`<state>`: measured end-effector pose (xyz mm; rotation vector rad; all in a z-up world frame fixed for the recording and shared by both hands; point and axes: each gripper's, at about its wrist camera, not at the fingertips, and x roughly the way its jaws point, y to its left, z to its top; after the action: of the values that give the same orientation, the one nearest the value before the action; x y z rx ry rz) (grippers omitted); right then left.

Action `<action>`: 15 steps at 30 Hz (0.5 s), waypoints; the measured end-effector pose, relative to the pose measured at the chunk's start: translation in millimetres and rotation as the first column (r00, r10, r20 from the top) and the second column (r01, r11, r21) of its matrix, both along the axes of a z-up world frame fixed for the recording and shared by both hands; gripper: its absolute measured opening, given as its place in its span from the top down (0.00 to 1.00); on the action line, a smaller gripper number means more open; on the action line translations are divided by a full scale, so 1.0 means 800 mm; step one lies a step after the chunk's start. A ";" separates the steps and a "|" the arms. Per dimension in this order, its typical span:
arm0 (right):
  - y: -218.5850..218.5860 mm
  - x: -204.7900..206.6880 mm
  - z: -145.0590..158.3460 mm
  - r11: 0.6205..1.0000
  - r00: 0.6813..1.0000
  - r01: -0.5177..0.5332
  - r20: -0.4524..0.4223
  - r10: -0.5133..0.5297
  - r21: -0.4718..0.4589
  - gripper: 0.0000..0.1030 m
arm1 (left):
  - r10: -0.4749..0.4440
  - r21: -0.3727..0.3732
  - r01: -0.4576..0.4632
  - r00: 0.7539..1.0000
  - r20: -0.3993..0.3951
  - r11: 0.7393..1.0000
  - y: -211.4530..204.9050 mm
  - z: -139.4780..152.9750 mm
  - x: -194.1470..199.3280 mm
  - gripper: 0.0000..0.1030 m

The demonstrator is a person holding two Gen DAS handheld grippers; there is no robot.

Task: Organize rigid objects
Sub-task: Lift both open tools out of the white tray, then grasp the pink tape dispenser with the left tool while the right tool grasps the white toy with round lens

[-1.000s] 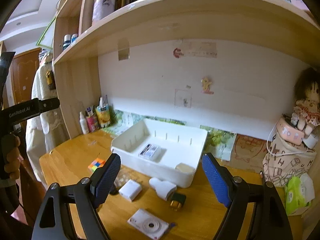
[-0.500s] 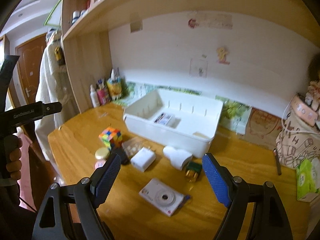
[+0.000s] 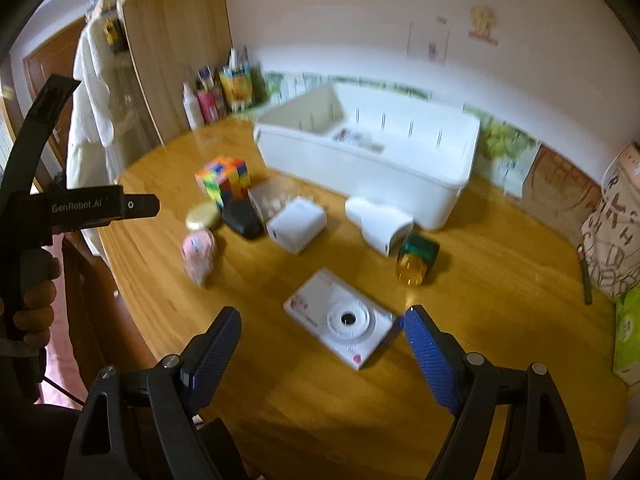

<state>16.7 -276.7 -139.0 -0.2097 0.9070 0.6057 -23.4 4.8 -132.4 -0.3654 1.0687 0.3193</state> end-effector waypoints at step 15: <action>0.028 0.045 -0.058 0.989 0.989 -0.045 -0.147 0.024 -0.139 0.18 | -0.006 -0.121 -0.025 0.968 -0.250 0.992 0.001 -0.073 0.050 0.14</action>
<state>52.4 -254.6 -185.6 -0.3129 1.0903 0.5944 16.3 6.0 -191.2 -0.4490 1.3391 0.3145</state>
